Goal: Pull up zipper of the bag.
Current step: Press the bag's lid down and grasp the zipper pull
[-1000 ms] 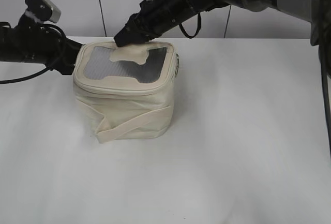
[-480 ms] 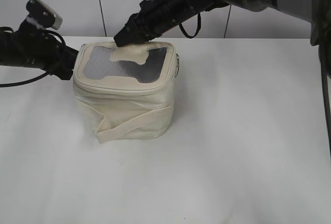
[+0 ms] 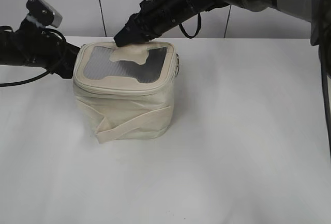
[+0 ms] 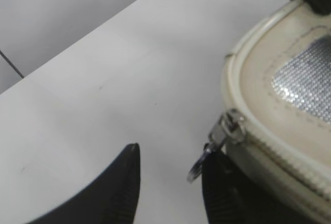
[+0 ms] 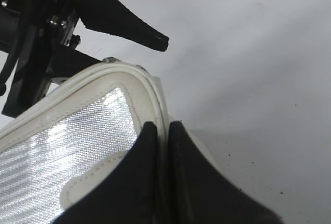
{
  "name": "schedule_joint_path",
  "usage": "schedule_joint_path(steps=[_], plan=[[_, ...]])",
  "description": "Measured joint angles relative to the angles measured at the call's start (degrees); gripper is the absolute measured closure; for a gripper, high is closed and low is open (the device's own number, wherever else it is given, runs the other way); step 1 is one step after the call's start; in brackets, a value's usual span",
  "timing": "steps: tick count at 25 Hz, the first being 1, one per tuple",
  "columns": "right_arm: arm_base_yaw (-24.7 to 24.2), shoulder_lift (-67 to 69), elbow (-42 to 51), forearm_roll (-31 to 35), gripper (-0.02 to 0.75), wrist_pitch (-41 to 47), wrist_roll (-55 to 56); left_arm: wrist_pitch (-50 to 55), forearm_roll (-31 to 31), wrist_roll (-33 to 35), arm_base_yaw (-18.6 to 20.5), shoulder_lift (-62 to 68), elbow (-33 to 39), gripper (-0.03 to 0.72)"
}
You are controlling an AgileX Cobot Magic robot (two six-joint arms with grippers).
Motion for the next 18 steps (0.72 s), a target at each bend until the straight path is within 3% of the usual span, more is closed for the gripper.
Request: schedule_joint_path(steps=[6, 10, 12, 18], plan=[[0.0, 0.0, 0.0, 0.0, 0.696, 0.0, 0.0, 0.41, -0.06, 0.0, 0.06, 0.0, 0.0, 0.396], [0.0, 0.0, 0.0, 0.0, 0.696, 0.0, 0.04, 1.83, 0.03, 0.0, 0.06, 0.0, 0.0, 0.625], [0.0, 0.0, 0.0, 0.0, 0.696, 0.0, 0.04, 1.78, 0.05, 0.0, -0.01, 0.0, 0.0, 0.683], [0.0, 0.05, 0.0, 0.0, 0.696, -0.13, 0.04, -0.94, 1.42, -3.07, -0.24, -0.06, 0.0, 0.692]])
